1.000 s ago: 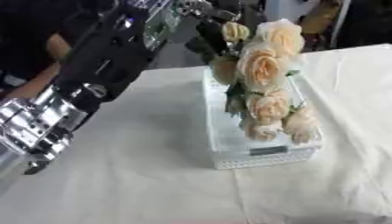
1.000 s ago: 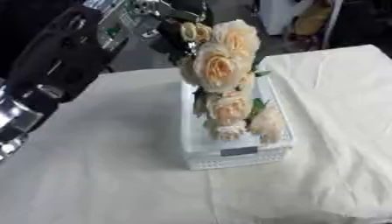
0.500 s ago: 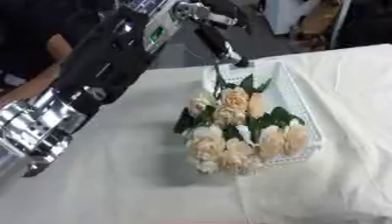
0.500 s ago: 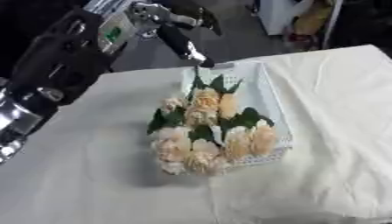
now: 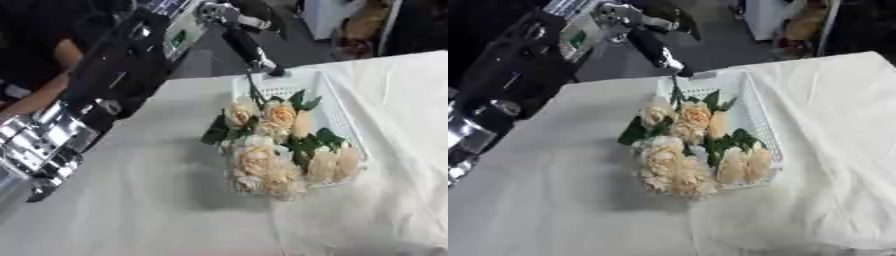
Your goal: Pick up objects on the table and place them in the box.
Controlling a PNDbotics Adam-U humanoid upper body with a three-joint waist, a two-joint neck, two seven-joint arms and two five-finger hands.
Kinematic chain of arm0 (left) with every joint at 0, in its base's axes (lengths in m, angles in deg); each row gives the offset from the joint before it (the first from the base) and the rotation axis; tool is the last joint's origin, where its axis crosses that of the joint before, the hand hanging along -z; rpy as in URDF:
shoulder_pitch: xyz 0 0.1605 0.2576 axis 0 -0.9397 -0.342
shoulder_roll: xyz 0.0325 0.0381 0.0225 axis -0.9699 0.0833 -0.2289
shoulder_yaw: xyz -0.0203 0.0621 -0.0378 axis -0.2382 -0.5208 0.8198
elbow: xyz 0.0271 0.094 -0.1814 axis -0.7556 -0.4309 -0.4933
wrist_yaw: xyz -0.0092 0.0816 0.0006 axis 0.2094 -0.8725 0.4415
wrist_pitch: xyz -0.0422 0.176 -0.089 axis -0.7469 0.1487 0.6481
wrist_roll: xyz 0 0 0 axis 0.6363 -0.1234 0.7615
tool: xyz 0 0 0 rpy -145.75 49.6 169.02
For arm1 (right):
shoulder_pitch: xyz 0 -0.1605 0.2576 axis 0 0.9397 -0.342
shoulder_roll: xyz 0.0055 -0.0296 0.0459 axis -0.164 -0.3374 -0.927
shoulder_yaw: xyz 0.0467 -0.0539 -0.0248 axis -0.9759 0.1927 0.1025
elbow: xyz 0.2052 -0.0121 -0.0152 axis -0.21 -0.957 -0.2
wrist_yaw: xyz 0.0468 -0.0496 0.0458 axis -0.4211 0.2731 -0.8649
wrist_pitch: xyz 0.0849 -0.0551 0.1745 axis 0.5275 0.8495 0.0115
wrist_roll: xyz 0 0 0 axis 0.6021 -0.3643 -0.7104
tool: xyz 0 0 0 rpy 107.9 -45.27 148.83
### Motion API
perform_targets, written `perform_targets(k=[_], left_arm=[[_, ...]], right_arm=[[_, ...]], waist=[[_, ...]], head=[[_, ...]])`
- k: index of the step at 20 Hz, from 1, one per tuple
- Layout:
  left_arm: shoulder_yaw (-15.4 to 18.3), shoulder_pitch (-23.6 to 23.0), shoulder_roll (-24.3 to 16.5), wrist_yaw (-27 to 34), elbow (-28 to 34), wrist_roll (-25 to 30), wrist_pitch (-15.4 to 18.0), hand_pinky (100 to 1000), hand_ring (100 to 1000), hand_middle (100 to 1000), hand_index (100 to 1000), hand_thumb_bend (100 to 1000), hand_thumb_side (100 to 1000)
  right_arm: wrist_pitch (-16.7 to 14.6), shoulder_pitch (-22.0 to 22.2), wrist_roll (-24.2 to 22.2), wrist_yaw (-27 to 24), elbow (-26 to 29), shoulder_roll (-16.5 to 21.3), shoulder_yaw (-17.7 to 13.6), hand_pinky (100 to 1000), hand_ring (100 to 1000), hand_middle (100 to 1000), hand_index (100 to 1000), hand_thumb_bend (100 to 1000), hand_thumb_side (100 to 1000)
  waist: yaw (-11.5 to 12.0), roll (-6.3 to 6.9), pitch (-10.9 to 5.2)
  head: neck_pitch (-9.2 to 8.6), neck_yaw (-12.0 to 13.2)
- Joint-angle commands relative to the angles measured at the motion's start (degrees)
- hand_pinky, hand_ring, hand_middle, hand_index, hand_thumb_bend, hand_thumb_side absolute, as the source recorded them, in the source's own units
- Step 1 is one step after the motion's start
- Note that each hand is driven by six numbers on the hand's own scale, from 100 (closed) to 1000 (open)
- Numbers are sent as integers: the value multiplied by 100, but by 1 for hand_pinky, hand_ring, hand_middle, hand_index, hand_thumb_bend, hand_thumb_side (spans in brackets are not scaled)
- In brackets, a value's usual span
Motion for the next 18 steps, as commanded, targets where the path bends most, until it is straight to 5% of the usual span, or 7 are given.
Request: perform_targets(k=[1, 8, 12, 18], left_arm=[[101, 75, -193, -21, 90, 125, 150, 995, 956, 964, 1000, 954, 935], [347, 45, -374, 20, 372, -309, 89, 952, 921, 946, 992, 937, 850], [1130, -157, -812, 612, 1257, -1664, -256, 851, 873, 927, 973, 937, 606], [2459, -1006, -1531, 1851, 2647, -3450, -870, 814, 858, 926, 965, 940, 464]], right_arm=[[-2, -42, -15, -22, 90, 111, 3, 733, 791, 840, 980, 100, 428], [2, -34, -7, -13, 90, 109, -8, 733, 791, 840, 980, 100, 428], [5, -35, 7, -1, 90, 109, -26, 733, 791, 841, 981, 100, 428], [5, -21, 41, 19, 90, 119, -59, 733, 791, 840, 979, 100, 425]], waist=[[11, -46, -67], [35, -52, -65], [74, -49, -41], [139, -77, -7]], head=[[-8, -108], [-8, -187], [-8, -236], [-8, -334]])
